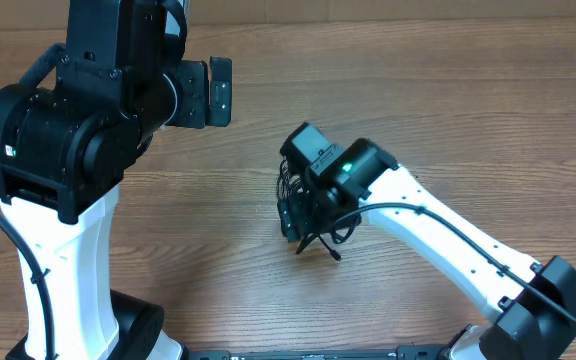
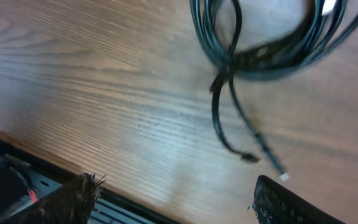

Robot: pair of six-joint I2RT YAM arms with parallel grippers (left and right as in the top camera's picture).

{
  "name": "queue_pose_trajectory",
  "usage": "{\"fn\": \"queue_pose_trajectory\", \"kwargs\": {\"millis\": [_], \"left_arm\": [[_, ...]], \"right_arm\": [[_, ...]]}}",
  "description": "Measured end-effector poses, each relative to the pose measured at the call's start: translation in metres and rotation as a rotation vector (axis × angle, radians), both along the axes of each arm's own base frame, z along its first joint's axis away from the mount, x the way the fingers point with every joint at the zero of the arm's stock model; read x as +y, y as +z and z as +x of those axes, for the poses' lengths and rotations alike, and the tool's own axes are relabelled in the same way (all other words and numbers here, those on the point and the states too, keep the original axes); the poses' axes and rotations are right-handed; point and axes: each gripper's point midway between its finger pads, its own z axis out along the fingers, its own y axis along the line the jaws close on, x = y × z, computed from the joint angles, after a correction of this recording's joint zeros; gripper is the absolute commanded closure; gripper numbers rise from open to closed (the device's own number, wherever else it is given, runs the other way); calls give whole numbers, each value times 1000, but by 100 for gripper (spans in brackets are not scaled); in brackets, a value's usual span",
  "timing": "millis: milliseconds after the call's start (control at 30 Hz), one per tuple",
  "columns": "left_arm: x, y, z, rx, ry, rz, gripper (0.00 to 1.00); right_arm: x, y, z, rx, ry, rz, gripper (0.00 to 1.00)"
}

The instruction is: Untangle cables

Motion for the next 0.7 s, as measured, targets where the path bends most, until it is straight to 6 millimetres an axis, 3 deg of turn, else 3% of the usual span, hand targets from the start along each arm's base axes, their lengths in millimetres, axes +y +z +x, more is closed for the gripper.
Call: {"fn": "queue_pose_trajectory", "kwargs": {"millis": [333, 400, 567, 700], "left_arm": [[0, 0, 0, 0, 0, 0, 0], [0, 0, 0, 0, 0, 0, 0], [0, 0, 0, 0, -1, 1, 0], [0, 0, 0, -1, -11, 10, 0]], "right_arm": [[49, -3, -61, 19, -68, -11, 22], [52, -4, -59, -17, -126, -26, 25], [68, -12, -33, -109, -210, 50, 26], [74, -38, -18, -162, -237, 99, 26]]}}
